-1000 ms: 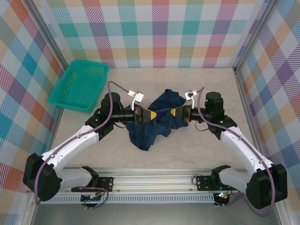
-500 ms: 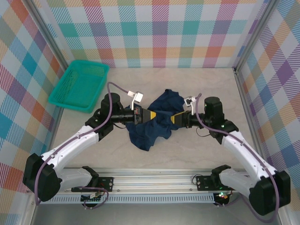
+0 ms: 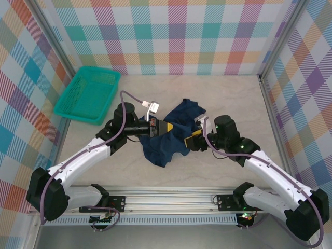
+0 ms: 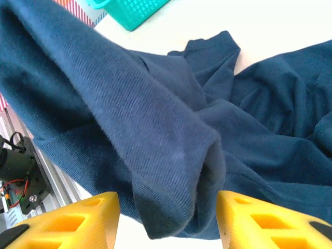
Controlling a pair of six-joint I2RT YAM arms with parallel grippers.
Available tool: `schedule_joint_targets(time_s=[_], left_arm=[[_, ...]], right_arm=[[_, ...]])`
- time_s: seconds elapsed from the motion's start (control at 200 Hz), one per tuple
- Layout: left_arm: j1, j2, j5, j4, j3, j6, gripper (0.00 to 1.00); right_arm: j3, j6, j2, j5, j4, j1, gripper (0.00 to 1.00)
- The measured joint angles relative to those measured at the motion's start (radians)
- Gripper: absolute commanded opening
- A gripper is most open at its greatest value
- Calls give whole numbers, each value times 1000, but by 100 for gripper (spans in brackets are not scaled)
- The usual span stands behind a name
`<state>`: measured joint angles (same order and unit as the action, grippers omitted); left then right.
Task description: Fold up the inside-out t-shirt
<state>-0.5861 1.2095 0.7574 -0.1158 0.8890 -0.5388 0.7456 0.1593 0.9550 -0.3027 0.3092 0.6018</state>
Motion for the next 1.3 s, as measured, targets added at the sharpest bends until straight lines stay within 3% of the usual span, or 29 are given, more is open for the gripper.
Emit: schedule_joint_targets(time_s=[0.145, 0.615, 1.04, 1.3], left_arm=[[0, 6, -7, 13, 8, 1, 0], [0, 13, -11, 20, 11, 1, 0], [0, 13, -11, 20, 11, 1, 0], [0, 13, -11, 30, 11, 5, 0]], right_arm=[[0, 13, -27, 20, 34, 14, 51], [0, 66, 6, 18, 37, 39, 28], [0, 77, 50, 26, 4, 48, 38], [0, 96, 64, 52, -13, 48, 9]])
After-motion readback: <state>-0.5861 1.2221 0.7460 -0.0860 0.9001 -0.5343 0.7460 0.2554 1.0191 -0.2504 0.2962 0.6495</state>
